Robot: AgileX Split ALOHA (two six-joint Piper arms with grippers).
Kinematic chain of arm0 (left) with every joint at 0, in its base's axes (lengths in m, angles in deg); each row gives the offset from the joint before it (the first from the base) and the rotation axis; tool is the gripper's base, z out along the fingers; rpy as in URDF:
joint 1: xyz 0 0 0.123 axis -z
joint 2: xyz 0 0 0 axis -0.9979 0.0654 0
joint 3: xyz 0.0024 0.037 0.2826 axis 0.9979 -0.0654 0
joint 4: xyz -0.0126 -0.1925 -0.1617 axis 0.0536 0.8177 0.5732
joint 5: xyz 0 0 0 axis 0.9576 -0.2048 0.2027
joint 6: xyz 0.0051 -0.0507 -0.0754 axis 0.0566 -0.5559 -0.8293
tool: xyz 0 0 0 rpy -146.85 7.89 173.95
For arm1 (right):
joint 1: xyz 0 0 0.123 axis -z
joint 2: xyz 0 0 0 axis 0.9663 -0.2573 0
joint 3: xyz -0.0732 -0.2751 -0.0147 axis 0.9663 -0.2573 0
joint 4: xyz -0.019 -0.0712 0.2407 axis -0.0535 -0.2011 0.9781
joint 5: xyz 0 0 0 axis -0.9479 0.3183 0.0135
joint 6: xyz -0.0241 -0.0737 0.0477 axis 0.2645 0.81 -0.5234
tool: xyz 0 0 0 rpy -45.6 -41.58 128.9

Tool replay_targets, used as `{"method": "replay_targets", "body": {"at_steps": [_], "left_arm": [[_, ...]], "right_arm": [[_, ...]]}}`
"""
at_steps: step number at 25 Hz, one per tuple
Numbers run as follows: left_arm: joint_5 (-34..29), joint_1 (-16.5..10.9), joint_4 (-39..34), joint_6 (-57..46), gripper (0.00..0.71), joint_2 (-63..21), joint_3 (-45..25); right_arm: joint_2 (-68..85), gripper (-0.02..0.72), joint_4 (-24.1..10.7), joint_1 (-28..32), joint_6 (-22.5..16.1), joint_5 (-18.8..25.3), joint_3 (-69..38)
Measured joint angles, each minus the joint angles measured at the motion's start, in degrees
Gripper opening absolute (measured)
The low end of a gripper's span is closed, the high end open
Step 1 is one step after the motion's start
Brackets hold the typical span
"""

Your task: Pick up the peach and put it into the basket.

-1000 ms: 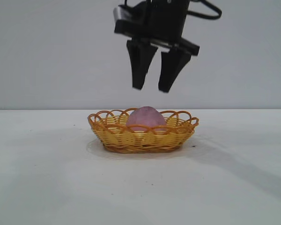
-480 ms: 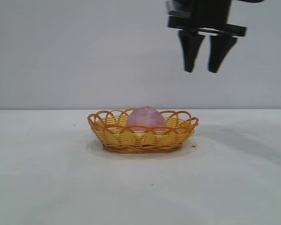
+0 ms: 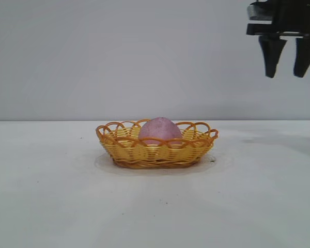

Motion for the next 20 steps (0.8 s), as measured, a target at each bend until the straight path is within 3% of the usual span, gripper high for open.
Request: {"method": "replay_targets", "body": {"at_steps": [10, 20], "left_arm": [[0.0, 0.0, 0.0, 0.0, 0.540, 0.0, 0.0], [0.0, 0.0, 0.0, 0.0, 0.540, 0.0, 0.0]], "right_arm": [[12.9, 0.403, -1.0, 2.8, -1.1, 0.2, -6.6], [33.7, 0.403, -3.9, 2.8, -2.4, 0.5, -25.5]]}}
